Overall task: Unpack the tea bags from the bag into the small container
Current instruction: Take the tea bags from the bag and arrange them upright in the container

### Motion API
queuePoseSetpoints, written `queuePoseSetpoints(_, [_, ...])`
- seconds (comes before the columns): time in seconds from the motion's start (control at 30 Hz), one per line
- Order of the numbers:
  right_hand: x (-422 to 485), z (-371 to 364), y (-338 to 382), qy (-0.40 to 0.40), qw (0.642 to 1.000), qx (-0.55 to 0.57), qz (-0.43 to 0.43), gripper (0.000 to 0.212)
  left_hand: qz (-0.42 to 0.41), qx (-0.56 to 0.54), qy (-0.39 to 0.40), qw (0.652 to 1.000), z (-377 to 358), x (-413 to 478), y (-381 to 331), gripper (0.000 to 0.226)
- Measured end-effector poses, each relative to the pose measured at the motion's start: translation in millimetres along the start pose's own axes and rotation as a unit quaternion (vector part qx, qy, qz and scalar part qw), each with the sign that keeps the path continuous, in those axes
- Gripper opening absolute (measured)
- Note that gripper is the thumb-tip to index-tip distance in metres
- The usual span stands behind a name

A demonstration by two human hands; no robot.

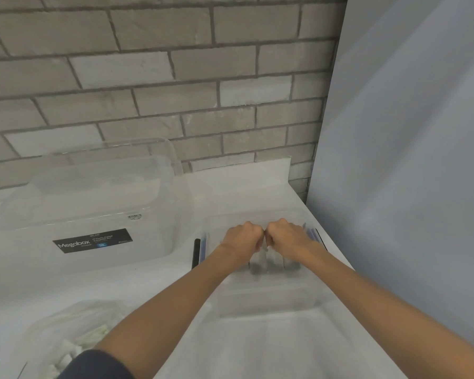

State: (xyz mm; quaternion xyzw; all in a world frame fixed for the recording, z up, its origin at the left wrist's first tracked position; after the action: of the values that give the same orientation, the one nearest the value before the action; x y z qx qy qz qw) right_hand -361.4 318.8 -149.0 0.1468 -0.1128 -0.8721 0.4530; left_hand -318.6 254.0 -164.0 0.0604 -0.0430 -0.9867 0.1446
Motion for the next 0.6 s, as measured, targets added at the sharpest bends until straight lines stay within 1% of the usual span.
queuePoseSetpoints(0.17, [1, 2, -2, -0.007, 1.000, -0.002, -0.007, 0.022, -0.005, -0.019, -0.001, 1.000, 3, -3, 3, 0.020])
queuePoseSetpoints(0.3, [-4, 17, -1, -0.024, 1.000, 0.006, -0.017, 0.027, -0.011, -0.052, -0.034, 0.998, 23, -15, 7, 0.019])
queuePoseSetpoints(0.37, [-8, 32, 6, -0.048, 0.999, 0.021, -0.004, 0.028, -0.014, -0.077, -0.066, 0.995, 42, -26, 13, 0.020])
queuePoseSetpoints(0.43, [-15, 50, 15, -0.080, 0.996, 0.032, 0.011, 0.024, -0.017, -0.104, -0.096, 0.990, 62, -41, 20, 0.020])
queuePoseSetpoints(0.6, [-41, 93, 52, -0.142, 0.985, 0.085, 0.047, 0.018, -0.016, -0.183, -0.133, 0.974, 95, -86, 55, 0.014])
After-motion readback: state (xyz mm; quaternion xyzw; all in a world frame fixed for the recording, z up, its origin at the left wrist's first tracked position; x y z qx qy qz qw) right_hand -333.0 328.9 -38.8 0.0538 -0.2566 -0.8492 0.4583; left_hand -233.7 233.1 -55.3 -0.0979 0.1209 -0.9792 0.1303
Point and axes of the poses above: each hand's wrist, its own x-axis towards the middle knuckle, its own z-axis out of the back of the hand, y = z × x, the point moved 8 cm from there along x, towards the middle knuckle, and after that the axes turned 13 degrees about x, right-handed, at the moved point
